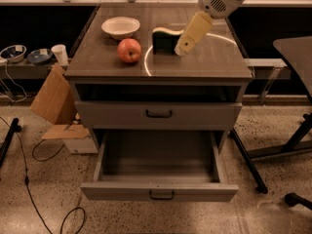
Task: Place sponge into middle drawer
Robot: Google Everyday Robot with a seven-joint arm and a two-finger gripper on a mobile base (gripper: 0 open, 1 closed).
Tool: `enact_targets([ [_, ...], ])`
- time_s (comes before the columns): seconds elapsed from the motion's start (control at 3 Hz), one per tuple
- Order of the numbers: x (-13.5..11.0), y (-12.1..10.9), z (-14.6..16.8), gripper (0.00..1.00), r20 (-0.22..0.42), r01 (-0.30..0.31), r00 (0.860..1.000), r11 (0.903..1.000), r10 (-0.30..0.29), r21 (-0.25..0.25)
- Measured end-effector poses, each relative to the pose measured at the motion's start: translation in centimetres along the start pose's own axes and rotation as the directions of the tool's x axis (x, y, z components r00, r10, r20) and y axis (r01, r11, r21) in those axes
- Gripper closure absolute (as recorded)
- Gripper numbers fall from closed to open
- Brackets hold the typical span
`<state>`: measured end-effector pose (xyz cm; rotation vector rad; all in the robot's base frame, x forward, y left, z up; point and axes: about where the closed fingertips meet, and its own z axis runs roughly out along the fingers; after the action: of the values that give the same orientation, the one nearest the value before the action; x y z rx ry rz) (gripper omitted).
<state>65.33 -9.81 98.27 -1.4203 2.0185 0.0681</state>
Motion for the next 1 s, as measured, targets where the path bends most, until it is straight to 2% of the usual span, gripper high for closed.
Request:
enact_targets([
  [0.33, 0.0, 0.0, 0.1, 0.0, 0.0, -0.001, 1.0, 1.0, 0.001, -0.001],
  [0.67, 1.6, -1.2, 2.9, 0.0, 0.002, -0.029, 1.0, 0.9995, 0.029, -0.016],
  [1.0, 4.7, -2.6, 6.3, 0.0, -0.012, -0.068, 0.998, 0.9976, 0.067, -0.015],
])
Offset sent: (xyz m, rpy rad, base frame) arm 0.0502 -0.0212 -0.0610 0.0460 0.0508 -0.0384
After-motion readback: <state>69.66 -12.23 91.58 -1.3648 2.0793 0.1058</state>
